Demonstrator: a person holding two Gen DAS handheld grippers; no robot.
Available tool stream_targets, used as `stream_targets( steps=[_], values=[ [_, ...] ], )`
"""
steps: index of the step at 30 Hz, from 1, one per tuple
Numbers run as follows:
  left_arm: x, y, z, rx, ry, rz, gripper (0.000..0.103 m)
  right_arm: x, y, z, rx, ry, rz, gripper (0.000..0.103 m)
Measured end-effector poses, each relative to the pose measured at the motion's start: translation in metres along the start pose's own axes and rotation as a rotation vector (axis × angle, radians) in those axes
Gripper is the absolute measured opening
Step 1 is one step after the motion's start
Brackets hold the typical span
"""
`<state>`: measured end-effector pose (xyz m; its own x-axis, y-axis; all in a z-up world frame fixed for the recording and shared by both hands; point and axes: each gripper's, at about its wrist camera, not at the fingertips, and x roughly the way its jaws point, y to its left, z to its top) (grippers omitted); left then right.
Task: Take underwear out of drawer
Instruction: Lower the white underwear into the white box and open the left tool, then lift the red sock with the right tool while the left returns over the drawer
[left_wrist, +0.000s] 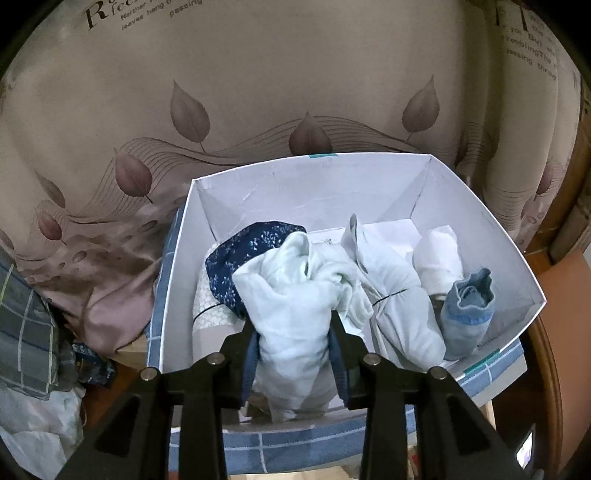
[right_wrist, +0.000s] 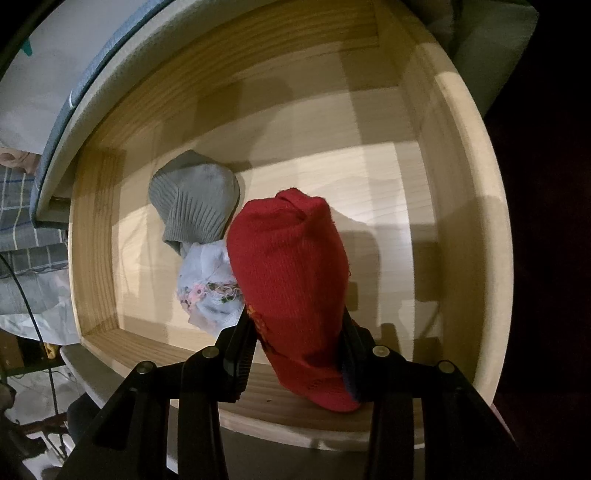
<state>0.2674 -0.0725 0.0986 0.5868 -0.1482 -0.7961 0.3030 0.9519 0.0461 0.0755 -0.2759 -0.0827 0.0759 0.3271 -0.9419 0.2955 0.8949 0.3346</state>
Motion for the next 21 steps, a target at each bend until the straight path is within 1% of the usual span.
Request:
stream_targets(
  steps=[4, 6, 9, 13, 15, 16, 18, 21],
  values=[
    [-0.004, -0.002, 0.000, 0.013, 0.019, -0.016, 0.038, 0.001, 0.002, 0.000, -0.001, -0.001, -0.003, 0.037],
    [-0.007, -0.002, 0.000, 0.016, 0.024, -0.009, 0.043, 0.000, 0.003, 0.000, -0.001, -0.002, -0.005, 0.037],
    [-0.014, -0.003, -0.001, 0.023, 0.017, 0.003, 0.044, 0.001, 0.003, -0.001, -0.002, -0.002, -0.009, 0.037],
    [-0.031, -0.003, -0.002, 0.022, 0.003, -0.011, 0.047, 0.001, 0.005, -0.002, -0.007, -0.003, -0.017, 0.037],
    [-0.039, -0.002, -0.004, 0.030, -0.007, -0.006, 0.049, 0.001, 0.007, -0.002, -0.008, -0.004, -0.022, 0.037],
    [-0.045, -0.002, -0.006, 0.035, -0.013, -0.003, 0.050, 0.001, 0.007, -0.002, -0.008, -0.004, -0.022, 0.037],
    [-0.054, 0.000, -0.012, 0.039, -0.020, -0.002, 0.056, 0.001, 0.008, -0.001, -0.007, -0.006, -0.024, 0.037],
    [-0.064, 0.004, -0.028, 0.042, -0.017, -0.003, 0.056, 0.001, 0.009, -0.001, -0.006, -0.009, -0.026, 0.037]
  ],
)
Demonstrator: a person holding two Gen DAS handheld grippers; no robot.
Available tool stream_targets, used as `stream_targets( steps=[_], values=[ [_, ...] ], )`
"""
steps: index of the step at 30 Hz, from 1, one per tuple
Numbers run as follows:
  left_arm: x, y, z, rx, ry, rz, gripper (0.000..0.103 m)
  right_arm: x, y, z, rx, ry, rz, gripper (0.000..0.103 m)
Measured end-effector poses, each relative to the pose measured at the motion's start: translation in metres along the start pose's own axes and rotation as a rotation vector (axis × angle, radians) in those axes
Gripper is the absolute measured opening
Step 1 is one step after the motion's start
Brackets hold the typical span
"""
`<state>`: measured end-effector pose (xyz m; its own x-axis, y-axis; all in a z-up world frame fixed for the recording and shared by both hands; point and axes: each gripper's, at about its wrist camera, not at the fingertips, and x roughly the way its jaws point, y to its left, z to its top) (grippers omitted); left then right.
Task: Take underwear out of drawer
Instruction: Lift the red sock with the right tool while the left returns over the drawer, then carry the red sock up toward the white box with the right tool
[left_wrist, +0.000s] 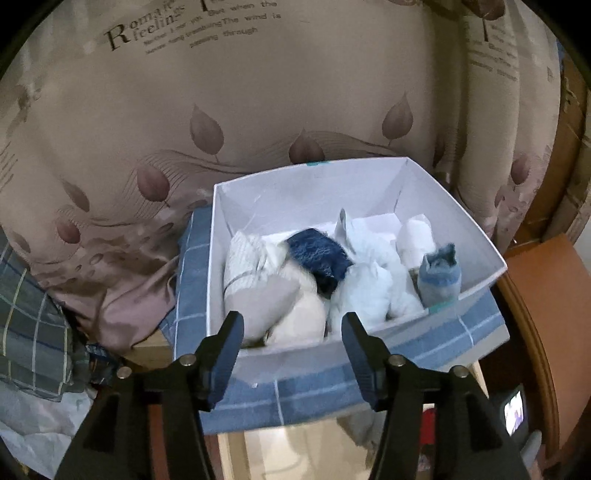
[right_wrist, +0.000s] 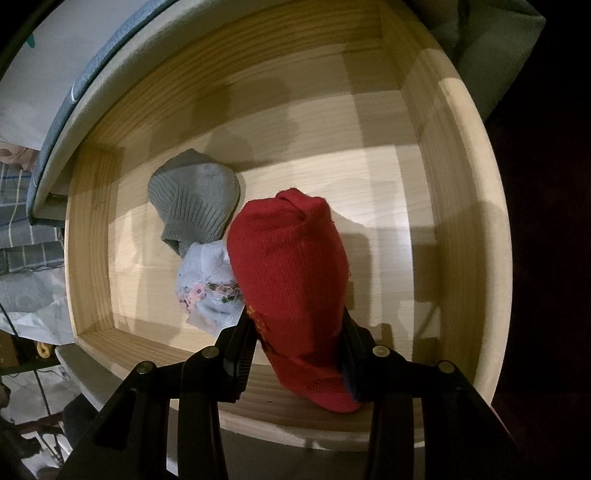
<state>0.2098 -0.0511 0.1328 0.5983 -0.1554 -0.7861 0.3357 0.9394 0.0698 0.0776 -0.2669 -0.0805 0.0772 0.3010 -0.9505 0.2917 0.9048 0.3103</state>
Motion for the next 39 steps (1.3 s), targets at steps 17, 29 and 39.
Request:
stream_targets(
  steps=[17, 29, 39],
  values=[
    [0.016, -0.003, -0.138, -0.022, 0.123, 0.130, 0.056, -0.008, 0.012, -0.003, -0.036, -0.057, -0.049, 0.037],
    [0.038, -0.023, -0.177, -0.048, 0.146, 0.165, 0.056, -0.040, 0.023, -0.009, -0.084, -0.224, -0.075, 0.037],
    [0.043, -0.010, -0.183, -0.117, 0.131, 0.185, 0.057, -0.066, 0.054, -0.013, -0.209, -0.361, -0.150, 0.037]
  ],
)
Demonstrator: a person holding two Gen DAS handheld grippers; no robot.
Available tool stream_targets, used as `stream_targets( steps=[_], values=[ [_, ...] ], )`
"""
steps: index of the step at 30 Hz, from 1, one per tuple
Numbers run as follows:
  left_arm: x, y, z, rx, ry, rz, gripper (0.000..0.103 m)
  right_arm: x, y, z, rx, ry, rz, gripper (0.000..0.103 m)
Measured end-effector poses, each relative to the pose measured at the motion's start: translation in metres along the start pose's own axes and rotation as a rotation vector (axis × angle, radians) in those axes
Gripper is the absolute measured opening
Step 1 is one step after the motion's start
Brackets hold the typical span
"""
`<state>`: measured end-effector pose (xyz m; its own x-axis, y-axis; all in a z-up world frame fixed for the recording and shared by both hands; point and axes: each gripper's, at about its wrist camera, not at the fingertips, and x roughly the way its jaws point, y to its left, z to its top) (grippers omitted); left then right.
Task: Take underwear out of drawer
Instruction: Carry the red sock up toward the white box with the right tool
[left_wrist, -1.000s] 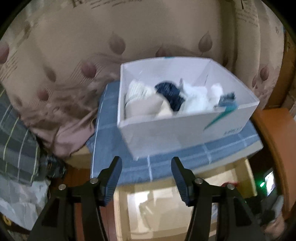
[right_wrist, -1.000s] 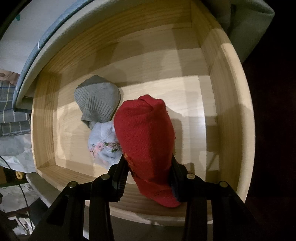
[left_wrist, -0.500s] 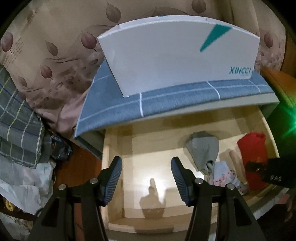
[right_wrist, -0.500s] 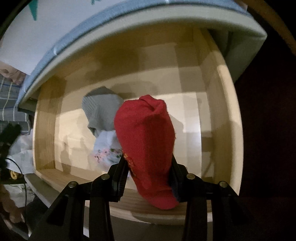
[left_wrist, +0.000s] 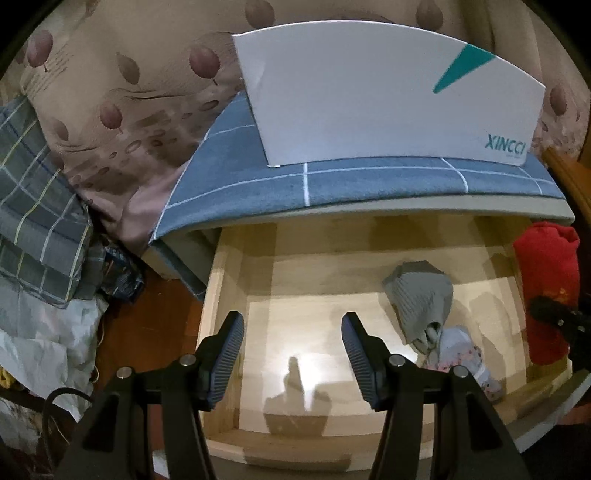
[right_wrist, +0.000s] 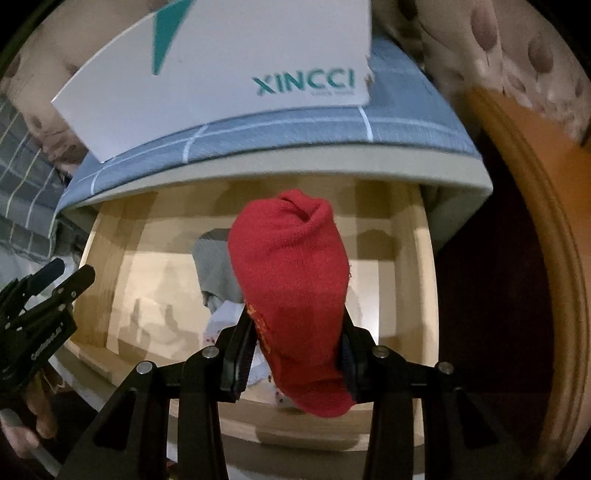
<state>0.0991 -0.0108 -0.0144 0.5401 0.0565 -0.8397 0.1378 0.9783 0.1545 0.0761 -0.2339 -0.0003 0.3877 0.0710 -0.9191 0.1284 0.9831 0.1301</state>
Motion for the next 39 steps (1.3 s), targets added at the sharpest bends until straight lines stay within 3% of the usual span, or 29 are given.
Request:
stream_targets(
  steps=[18, 39],
  values=[
    [-0.002, -0.003, -0.002, 0.033, -0.027, 0.007, 0.057, -0.039, 0.001, 0.008, -0.008, -0.055, 0.020, 0.037],
    [0.001, -0.003, -0.002, 0.031, -0.017, 0.003, 0.056, -0.053, 0.000, 0.014, -0.010, -0.076, 0.011, 0.037]
  ],
)
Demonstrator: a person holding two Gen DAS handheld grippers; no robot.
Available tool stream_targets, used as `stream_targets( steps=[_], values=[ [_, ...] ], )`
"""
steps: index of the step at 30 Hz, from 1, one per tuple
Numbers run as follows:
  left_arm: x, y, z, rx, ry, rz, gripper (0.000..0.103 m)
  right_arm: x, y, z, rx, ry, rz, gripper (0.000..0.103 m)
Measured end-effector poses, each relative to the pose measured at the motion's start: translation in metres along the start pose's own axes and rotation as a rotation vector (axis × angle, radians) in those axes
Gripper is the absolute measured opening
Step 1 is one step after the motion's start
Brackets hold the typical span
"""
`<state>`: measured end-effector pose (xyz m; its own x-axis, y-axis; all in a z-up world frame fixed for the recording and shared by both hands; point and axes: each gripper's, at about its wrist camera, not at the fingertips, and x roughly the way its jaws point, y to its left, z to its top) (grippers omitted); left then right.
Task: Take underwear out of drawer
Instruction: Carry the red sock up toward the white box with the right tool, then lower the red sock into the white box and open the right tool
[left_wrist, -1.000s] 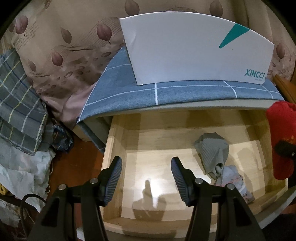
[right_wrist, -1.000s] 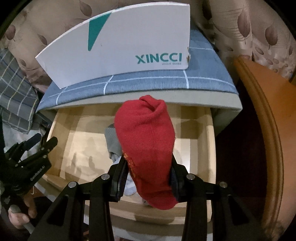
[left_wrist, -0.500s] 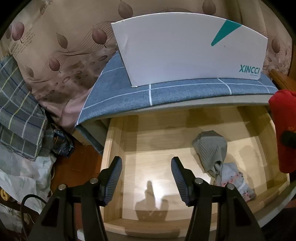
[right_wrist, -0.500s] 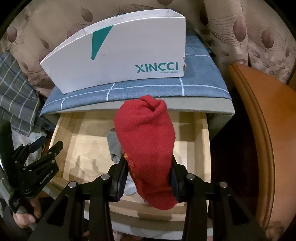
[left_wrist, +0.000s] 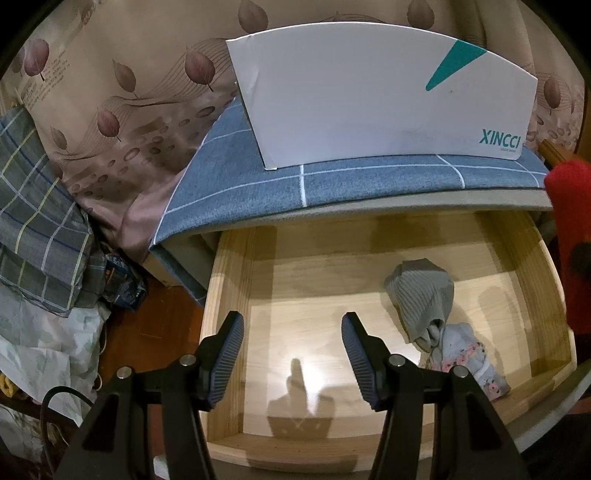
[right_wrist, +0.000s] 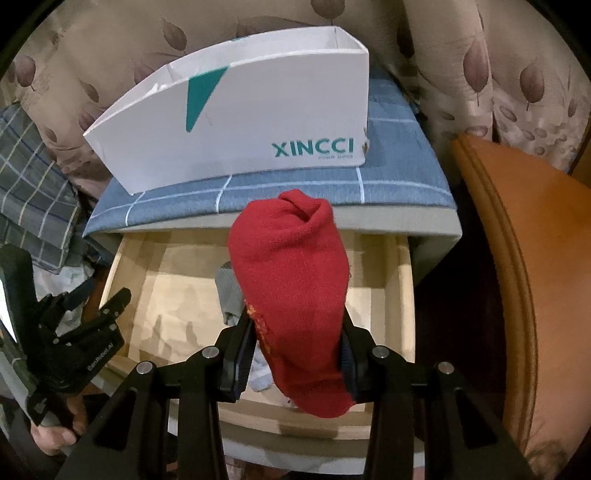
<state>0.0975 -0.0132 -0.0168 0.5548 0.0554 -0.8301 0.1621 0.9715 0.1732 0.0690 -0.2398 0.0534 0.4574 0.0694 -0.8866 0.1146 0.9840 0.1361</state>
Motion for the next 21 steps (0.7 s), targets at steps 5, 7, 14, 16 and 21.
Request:
stream_targets(
  steps=[5, 7, 14, 16, 21],
  values=[
    [0.000, 0.001, -0.001, -0.009, 0.000, -0.005, 0.056, -0.015, 0.001, 0.017, -0.013, -0.032, -0.004, 0.037],
    [0.000, 0.001, -0.001, -0.014, 0.001, -0.008, 0.056, -0.023, 0.002, 0.028, -0.020, -0.052, -0.007, 0.037],
    [-0.002, 0.003, 0.000, -0.029, 0.002, -0.016, 0.056, -0.051, 0.010, 0.074, -0.058, -0.118, -0.021, 0.037],
    [-0.002, 0.005, 0.000, -0.037, 0.002, -0.018, 0.056, -0.057, 0.014, 0.087, -0.061, -0.135, -0.019, 0.037],
    [0.000, 0.012, 0.001, -0.067, 0.013, -0.030, 0.056, -0.068, 0.026, 0.127, -0.086, -0.175, -0.026, 0.037]
  ],
)
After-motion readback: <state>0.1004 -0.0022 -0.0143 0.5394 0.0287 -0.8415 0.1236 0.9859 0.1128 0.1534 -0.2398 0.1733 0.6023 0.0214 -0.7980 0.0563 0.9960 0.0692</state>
